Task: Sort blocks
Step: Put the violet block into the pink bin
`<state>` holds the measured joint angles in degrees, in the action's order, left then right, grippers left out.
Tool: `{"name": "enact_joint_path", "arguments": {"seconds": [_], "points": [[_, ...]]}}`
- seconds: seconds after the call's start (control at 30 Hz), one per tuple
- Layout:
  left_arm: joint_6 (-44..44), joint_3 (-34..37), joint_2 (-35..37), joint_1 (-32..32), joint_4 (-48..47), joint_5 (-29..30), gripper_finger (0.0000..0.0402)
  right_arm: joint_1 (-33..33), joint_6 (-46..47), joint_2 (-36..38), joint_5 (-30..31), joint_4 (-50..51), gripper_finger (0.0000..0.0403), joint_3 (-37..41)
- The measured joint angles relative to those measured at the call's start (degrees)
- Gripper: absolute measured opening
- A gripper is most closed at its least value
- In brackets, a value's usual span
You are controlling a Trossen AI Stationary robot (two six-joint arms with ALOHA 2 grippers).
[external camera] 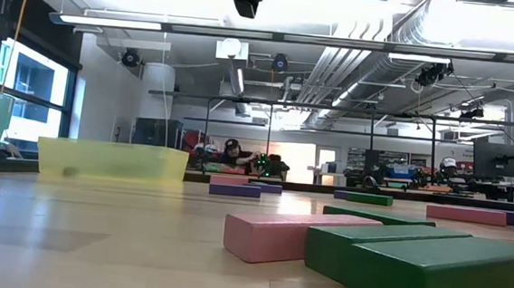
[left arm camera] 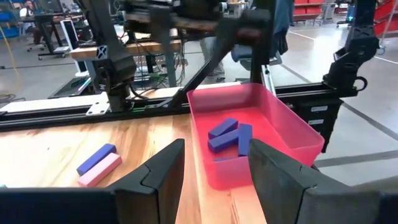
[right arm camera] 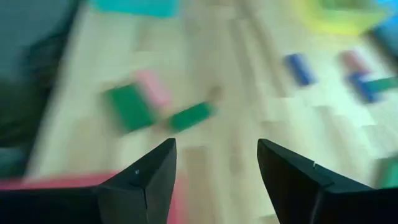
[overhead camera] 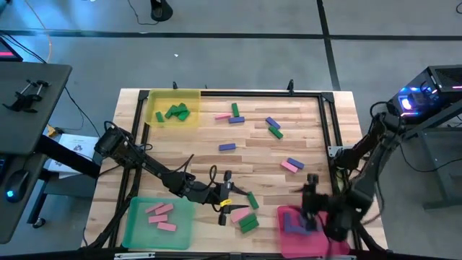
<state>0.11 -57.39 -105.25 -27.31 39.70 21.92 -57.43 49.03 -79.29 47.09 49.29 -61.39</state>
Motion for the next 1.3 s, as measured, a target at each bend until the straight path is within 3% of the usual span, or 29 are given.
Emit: {"name": "enact_joint_path", "arguments": {"seconds": [0.1,0.3,0.47,0.57,0.87,1.3], "points": [[-0.05,0.0,0.0,0.04,-0.01,0.0,0.0163,5.16,3.74,2.03,1.84,1.1,0.0209,5.47],[-0.06,0.0,0.0,0.04,-0.06,-0.01,0.0163,21.63,11.37,3.33,-13.47,7.33,0.0209,19.05],[-0.05,0.0,0.0,0.04,-0.07,-0.03,0.0163,35.14,4.11,3.33,-25.78,7.16,0.0209,25.73],[-0.06,0.0,0.0,0.04,-0.07,-0.03,0.0163,39.86,-0.78,3.56,-29.13,6.06,0.0209,27.23],[-0.58,0.0,0.0,0.04,-0.68,-0.08,0.0163,45.13,-11.71,3.49,-35.31,-1.45,0.0208,26.76],[-1.47,0.0,0.0,0.07,-1.57,-0.1,0.0163,46.21,-12.78,7.33,-36.17,-3.2,0.0209,25.58]]}}
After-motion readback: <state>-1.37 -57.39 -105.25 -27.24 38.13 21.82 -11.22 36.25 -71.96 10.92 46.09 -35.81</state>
